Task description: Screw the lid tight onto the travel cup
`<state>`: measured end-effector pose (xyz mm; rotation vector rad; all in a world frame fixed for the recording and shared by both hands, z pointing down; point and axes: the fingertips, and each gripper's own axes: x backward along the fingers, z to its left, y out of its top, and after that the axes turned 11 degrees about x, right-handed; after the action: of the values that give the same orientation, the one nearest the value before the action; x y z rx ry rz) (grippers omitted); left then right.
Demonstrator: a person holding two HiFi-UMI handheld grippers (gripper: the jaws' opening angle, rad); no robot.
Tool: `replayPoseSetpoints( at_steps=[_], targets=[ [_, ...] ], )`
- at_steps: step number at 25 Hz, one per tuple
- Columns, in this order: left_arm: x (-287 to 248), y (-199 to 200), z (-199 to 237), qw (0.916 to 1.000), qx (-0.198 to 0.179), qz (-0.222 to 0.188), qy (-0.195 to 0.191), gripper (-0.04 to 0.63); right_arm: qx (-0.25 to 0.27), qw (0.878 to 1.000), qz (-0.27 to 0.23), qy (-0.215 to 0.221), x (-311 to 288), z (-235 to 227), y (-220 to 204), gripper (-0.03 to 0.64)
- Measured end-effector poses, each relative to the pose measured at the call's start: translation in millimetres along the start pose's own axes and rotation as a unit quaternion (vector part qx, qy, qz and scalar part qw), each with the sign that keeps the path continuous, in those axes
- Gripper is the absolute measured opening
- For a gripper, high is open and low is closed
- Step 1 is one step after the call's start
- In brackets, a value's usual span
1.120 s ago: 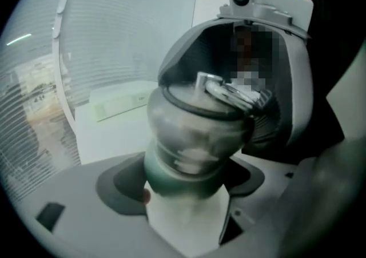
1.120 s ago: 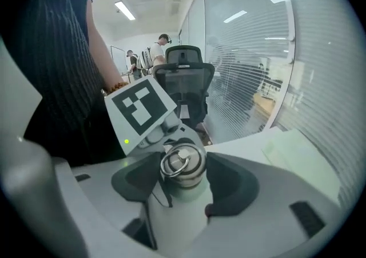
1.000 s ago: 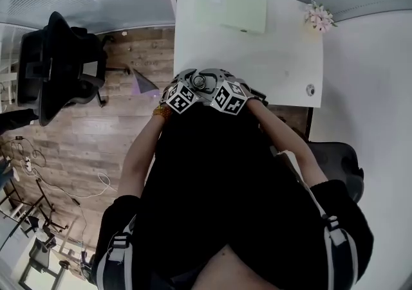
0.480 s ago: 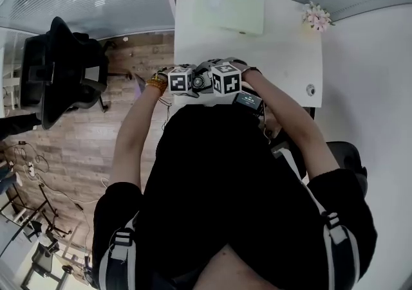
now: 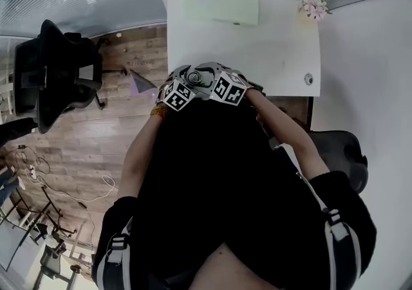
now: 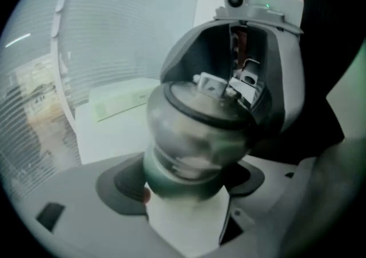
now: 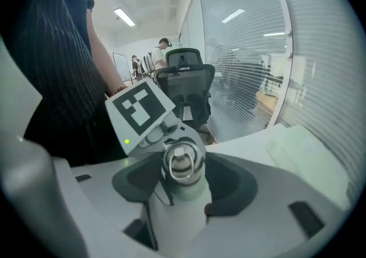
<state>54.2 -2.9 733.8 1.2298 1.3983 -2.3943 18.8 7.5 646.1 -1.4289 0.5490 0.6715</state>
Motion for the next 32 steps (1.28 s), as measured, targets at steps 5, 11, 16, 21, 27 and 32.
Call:
replayPoseSetpoints(
  at_steps=[5, 11, 16, 21, 27, 32],
  targets=[
    [-7, 10, -2, 0.9988, -0.031, 0.023, -0.028, 0.388, -0.003, 1.000, 0.007, 0.015, 2, -13, -7, 0.236],
    [-17, 20, 3, 0.9966, -0.044, 0.047, -0.050, 0.387, 0.024, 0.997, 0.042, 0.053, 6, -29, -12, 0.242],
    [-17, 22, 2, 0.9956, -0.059, 0.052, -0.051, 0.387, 0.076, 0.995, 0.056, 0.036, 5, -27, -10, 0.249],
    [-18, 22, 2, 0.9952, -0.058, 0.055, -0.056, 0.387, 0.087, 0.994, 0.056, 0.039, 5, -27, -9, 0.247],
    [-23, 21, -4, 0.9931, -0.084, 0.061, -0.055, 0.387, 0.093, 0.993, 0.055, 0.056, 5, -20, -9, 0.244],
    [-21, 17, -3, 0.9839, -0.130, 0.079, -0.094, 0.387, 0.145, 0.983, 0.070, 0.090, -2, -16, -5, 0.239]
  ],
)
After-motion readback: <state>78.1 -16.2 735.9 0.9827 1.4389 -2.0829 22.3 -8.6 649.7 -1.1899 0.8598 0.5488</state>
